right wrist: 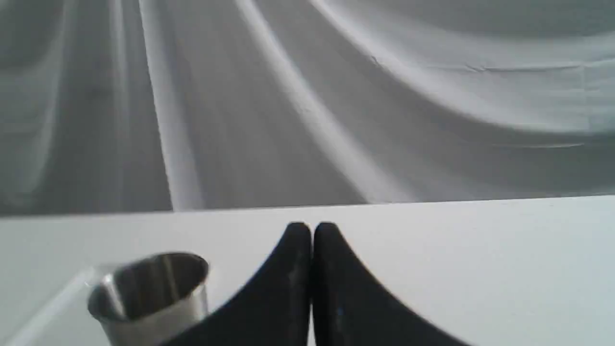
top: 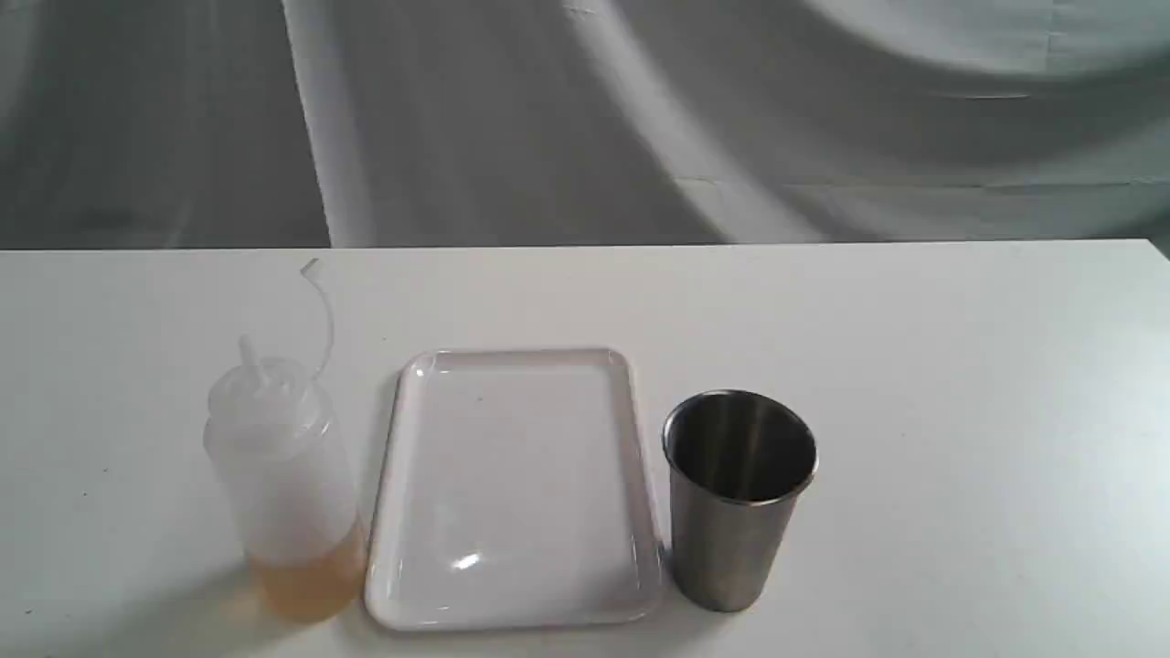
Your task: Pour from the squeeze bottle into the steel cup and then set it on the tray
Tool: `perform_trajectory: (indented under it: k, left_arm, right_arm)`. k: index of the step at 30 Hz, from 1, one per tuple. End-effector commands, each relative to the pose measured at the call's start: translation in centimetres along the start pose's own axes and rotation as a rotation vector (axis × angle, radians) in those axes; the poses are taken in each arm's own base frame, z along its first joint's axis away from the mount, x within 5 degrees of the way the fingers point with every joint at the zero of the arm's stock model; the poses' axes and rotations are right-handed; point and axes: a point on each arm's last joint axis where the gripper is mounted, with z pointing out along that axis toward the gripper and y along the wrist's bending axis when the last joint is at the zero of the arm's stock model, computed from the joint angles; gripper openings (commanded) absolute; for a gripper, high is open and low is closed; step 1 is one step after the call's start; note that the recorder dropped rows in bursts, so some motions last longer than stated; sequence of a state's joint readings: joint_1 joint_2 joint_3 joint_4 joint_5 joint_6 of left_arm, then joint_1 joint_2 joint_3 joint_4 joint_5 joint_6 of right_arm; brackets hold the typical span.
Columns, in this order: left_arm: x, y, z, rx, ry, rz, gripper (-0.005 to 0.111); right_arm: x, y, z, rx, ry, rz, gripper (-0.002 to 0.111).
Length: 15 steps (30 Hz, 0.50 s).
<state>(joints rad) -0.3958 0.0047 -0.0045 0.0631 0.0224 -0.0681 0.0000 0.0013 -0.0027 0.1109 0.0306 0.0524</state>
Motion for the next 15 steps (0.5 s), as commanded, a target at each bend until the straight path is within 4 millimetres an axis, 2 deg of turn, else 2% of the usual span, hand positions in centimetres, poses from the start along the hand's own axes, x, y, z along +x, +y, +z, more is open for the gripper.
perform_trajectory:
  k: [1,3,7,11,15]
  left_arm:
    - [0.0,0.0,0.0,-0.001,-0.010,0.004,0.008]
    - [0.0,0.0,0.0,-0.001,-0.010,0.004,0.008]
    - [0.0,0.0,0.0,-0.001,-0.010,0.004,0.008]
    - [0.0,0.0,0.0,-0.001,-0.010,0.004,0.008]
    - [0.0,0.0,0.0,-0.001,-0.010,0.004,0.008]
  right_arm:
    - [-0.8,-0.1,0.0,-0.001,-0.093,0.226,0.000]
    - [-1.1,-0.3,-0.1,0.006,-0.131,0.364,0.000]
    - [-1.4,-0.1,-0.1,-0.002,-0.127,0.303,0.000]
    - [-4.1,1.0,-0.7,-0.053,-0.065,0.243,0.000]
    - [-8.2,2.0,-0.3,-0.068,0.003,0.156,0.000]
